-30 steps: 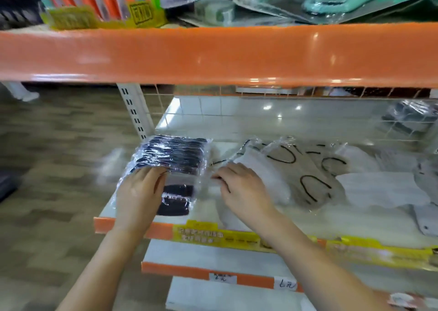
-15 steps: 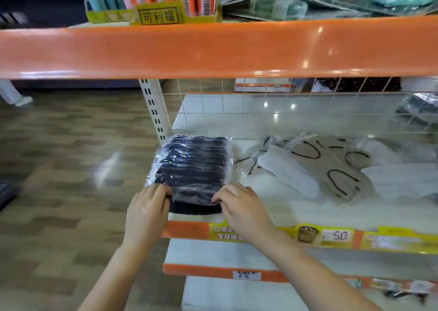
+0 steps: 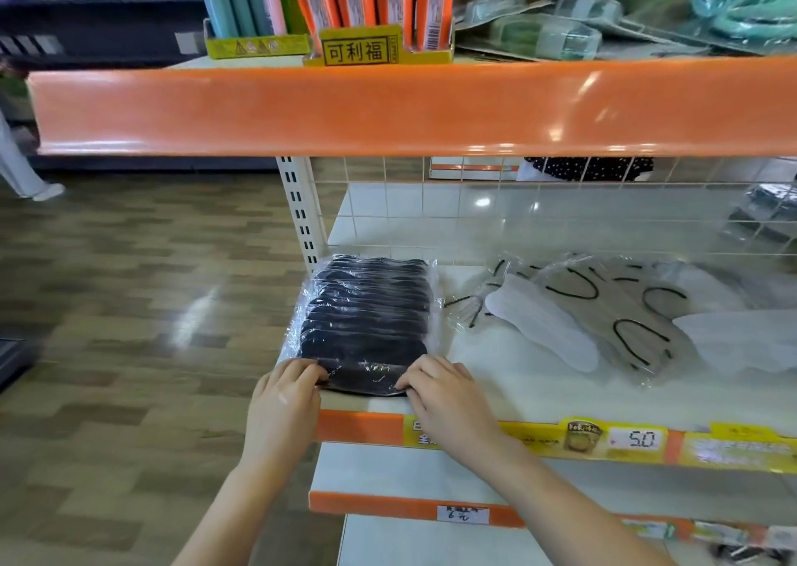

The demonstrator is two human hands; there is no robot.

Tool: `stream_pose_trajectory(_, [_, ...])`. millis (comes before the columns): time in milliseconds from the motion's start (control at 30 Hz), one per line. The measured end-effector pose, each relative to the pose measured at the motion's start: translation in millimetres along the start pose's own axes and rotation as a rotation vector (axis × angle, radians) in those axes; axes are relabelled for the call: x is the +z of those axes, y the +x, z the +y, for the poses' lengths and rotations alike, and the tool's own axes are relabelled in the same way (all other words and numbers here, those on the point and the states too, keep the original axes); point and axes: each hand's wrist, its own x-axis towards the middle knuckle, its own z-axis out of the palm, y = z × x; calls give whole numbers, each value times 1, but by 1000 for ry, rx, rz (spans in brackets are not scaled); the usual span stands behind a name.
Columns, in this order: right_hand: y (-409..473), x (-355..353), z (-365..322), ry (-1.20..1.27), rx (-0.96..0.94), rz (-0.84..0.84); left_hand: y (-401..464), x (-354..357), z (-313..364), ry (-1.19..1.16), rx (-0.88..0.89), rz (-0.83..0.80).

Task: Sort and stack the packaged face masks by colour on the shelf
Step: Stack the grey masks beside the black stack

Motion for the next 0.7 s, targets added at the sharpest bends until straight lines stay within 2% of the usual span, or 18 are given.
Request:
stream_pose_trajectory(300, [-5, 7, 1, -80, -19, 48, -1, 6, 9, 55, -46, -25])
stream_pose_trajectory(467, [-12, 8, 0, -109, -43, 56, 2, 7, 27, 158, -96, -76])
stream_pose_trajectory(600, [-10, 6, 0, -99, -54, 37, 7, 8, 45, 259, -193, -149])
stream_pose_trajectory(700, [-8, 0, 5, -81, -66, 17, 15, 4, 62, 239, -305, -166])
